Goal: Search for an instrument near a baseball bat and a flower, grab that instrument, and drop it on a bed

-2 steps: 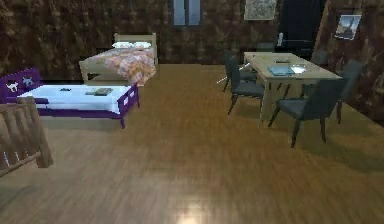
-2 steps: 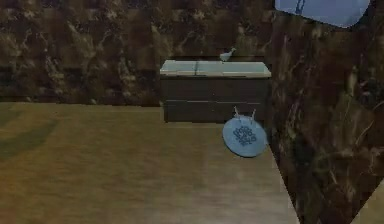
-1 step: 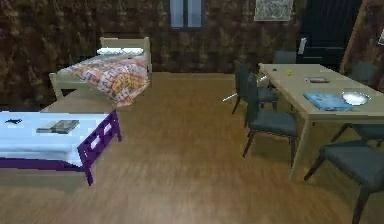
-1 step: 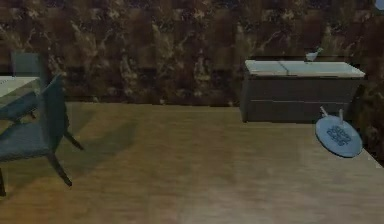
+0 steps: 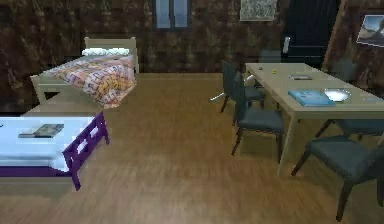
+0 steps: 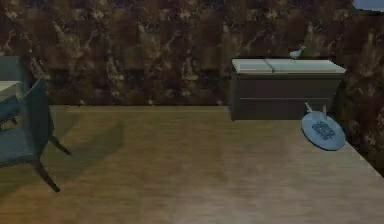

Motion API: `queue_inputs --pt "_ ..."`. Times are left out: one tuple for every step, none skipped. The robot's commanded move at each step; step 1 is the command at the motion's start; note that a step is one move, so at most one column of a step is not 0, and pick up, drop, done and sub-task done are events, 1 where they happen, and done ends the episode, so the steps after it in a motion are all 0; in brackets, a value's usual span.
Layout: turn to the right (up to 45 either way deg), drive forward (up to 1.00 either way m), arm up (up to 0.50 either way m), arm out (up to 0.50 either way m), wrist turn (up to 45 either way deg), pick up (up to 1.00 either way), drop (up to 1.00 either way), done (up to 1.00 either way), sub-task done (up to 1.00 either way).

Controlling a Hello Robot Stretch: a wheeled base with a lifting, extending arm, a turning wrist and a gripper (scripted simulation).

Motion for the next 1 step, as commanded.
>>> queue_inputs --pt "0.0 1.0 0.0 0.0 0.0 0.0 0.0 0.0 0.0"
